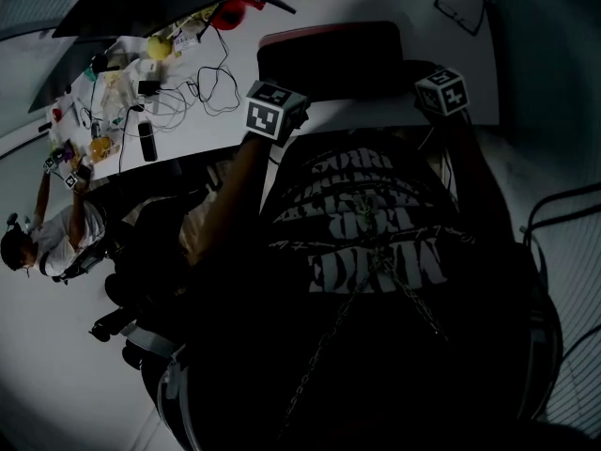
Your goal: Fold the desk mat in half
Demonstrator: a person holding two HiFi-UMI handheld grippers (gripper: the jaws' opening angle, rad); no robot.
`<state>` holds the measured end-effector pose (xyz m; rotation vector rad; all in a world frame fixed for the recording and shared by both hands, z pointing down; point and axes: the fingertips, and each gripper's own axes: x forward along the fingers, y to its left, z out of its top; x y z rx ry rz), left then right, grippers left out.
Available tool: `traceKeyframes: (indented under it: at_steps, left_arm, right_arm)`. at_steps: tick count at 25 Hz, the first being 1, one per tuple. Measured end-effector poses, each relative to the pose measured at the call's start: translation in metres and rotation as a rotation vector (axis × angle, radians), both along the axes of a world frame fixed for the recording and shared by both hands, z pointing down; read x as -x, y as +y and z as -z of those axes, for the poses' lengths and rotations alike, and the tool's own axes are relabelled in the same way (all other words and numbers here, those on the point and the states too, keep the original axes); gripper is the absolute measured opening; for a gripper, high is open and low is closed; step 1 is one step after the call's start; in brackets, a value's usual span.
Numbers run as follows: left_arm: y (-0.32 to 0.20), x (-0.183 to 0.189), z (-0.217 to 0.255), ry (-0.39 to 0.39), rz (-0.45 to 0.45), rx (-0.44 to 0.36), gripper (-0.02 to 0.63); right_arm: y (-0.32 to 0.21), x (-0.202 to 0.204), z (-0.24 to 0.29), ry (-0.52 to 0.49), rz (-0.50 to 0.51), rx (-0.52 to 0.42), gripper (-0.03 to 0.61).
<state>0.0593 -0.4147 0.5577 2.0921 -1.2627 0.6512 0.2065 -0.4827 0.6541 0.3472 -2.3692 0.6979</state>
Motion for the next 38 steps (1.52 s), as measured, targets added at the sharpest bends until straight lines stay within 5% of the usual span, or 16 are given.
traceKeyframes:
  at_steps: [5, 10, 14, 19, 23, 27, 30, 34, 38]
  left_arm:
    - [-0.010, -0.012, 0.010, -0.014, -0.098, -0.017, 0.104]
    - [-0.009, -0.014, 0.014, -0.010, -0.139, -0.015, 0.104]
    - [-0.003, -0.010, 0.017, -0.022, -0.141, -0.019, 0.104]
    - [0.008, 0.004, 0.008, -0.025, -0.111, 0.014, 0.104]
    - [0.007, 0.005, 0.007, -0.017, -0.092, 0.010, 0.104]
    - [0.001, 0.004, 0.009, -0.016, -0.083, -0.005, 0.104]
    - [-0.006, 0.002, 0.011, -0.031, -0.089, -0.028, 0.104]
    - [-0.016, -0.004, 0.015, -0.018, -0.143, -0.072, 0.104]
    - [-0.021, -0.009, 0.012, -0.064, -0.263, -0.078, 0.157]
  right_arm:
    - [0.004, -0.013, -0.005, -0.050, -0.111, 0.024, 0.011]
    - [0.004, -0.034, -0.067, 0.038, -0.229, 0.186, 0.016]
    - [0.002, -0.035, -0.061, -0.045, -0.289, 0.308, 0.067]
    - [0.018, -0.020, -0.052, -0.102, -0.182, 0.509, 0.197]
    - [0.020, -0.021, -0.062, -0.018, -0.140, 0.546, 0.196]
    - [0.022, -0.009, -0.036, -0.017, -0.059, 0.424, 0.108]
    - [0.023, 0.007, 0.004, -0.085, 0.027, 0.222, 0.043]
    - [0.037, 0.022, 0.049, -0.136, 0.188, -0.091, 0.031]
    - [0.060, 0.035, 0.085, -0.212, 0.354, -0.292, 0.031]
